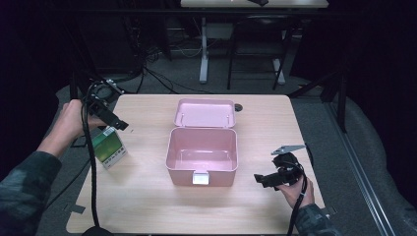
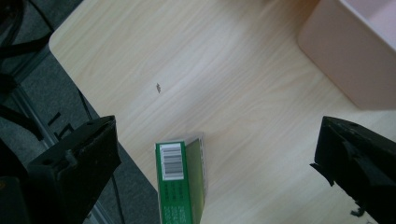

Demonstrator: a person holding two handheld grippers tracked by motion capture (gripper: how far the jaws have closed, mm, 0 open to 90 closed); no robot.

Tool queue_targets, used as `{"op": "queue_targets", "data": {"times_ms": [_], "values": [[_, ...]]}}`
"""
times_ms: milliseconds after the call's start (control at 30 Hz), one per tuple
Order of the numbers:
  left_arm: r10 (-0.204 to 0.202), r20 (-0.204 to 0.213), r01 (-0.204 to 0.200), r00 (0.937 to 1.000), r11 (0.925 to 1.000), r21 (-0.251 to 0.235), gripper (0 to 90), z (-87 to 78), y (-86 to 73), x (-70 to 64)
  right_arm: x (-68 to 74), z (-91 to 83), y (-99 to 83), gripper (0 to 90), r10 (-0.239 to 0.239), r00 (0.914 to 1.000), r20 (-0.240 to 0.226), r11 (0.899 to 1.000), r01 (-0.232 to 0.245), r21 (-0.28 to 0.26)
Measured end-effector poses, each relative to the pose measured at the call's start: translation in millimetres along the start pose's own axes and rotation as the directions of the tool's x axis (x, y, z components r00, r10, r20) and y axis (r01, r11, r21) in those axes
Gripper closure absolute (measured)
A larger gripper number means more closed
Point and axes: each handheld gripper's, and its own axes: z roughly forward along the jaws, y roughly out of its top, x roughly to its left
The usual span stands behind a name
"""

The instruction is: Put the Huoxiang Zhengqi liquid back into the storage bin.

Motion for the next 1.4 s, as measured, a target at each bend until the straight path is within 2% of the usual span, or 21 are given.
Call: {"op": "queue_targets", "data": {"times_ms": [100, 200, 233, 333, 433, 567, 700, 933, 967, 1033, 1133, 1233, 1267, 1400], "values": [[0.009, 0.022, -0.009, 0.9997, 0.9998, 0.016, 0.1, -1.2, -5.8, 2.3, -1.5, 1.7, 1.1, 0.0, 0.003, 1.0000, -0.001, 1.000, -0.003, 0.002], [-0.009, 0.025, 0.008, 0.9997, 0.9992, 0.039, 0.1, -0.3, -12.1, 4.9, -1.4, 3.7, 2.1, 0.0, 0.000, 1.0000, 0.008, 1.000, 0.000, 0.016], [-0.020, 0.012, 0.019, 0.9997, 0.9985, 0.052, 0.1, 0.3, -14.3, 6.4, -0.9, 4.2, 2.3, 0.0, -0.004, 0.9999, 0.010, 1.000, 0.004, 0.017], [-0.041, 0.005, 0.040, 0.9992, 0.9980, 0.050, 0.1, 3.1, -21.2, 13.4, 0.6, 5.5, 2.3, 0.0, -0.012, 0.9997, 0.022, 1.000, 0.011, 0.024], [-0.058, 0.002, 0.058, 0.9983, 0.9957, 0.073, 0.1, 6.9, -27.0, 19.8, 0.6, 6.1, 2.0, 0.0, -0.021, 0.9994, 0.027, 0.999, 0.020, 0.034], [-0.077, 0.027, 0.074, 0.9966, 0.9927, 0.095, 0.1, 13.2, -33.6, 24.4, 0.5, 6.4, 2.0, 0.0, -0.021, 0.9995, 0.023, 0.999, 0.021, 0.037], [-0.076, 0.043, 0.069, 0.9962, 0.9865, 0.149, 0.1, 23.0, -38.3, 26.3, 1.1, 7.8, 2.2, 0.0, -0.026, 0.9995, 0.019, 0.999, 0.025, 0.042], [-0.106, 0.040, 0.097, 0.9935, 0.9764, 0.193, 0.3, 38.3, -46.4, 32.4, 2.1, 9.5, 2.4, 0.0, -0.029, 0.9994, 0.016, 0.998, 0.028, 0.052], [-0.109, 0.051, 0.097, 0.9927, 0.9752, 0.199, 0.7, 39.7, -47.0, 32.9, 1.9, 9.6, 2.4, 0.0, -0.030, 0.9994, 0.014, 0.998, 0.029, 0.054], [-0.111, 0.071, 0.095, 0.9913, 0.9753, 0.200, 6.9, 41.5, -47.4, 33.4, 1.7, 9.9, 2.3, 0.0, -0.031, 0.9995, 0.009, 0.998, 0.030, 0.055], [-0.100, 0.073, 0.083, 0.9923, 0.9759, 0.202, 14.5, 44.0, -46.1, 32.7, 1.7, 10.1, 2.2, 0.0, -0.033, 0.9994, 0.004, 0.998, 0.033, 0.054], [-0.086, 0.063, 0.070, 0.9943, 0.9726, 0.222, 20.8, 50.2, -45.4, 29.9, 1.7, 9.6, 2.5, 0.0, -0.035, 0.9993, 0.008, 0.998, 0.035, 0.059], [-0.085, 0.063, 0.069, 0.9944, 0.9715, 0.227, 26.7, 52.6, -45.5, 29.8, 1.3, 9.3, 2.4, 0.0, -0.041, 0.9991, 0.010, 0.997, 0.040, 0.061], [-0.094, 0.051, 0.079, 0.9942, 0.9673, 0.241, 32.7, 59.6, -47.3, 32.1, 1.3, 9.4, 2.3, 0.0, -0.034, 0.9994, 0.009, 0.998, 0.033, 0.061]]}}
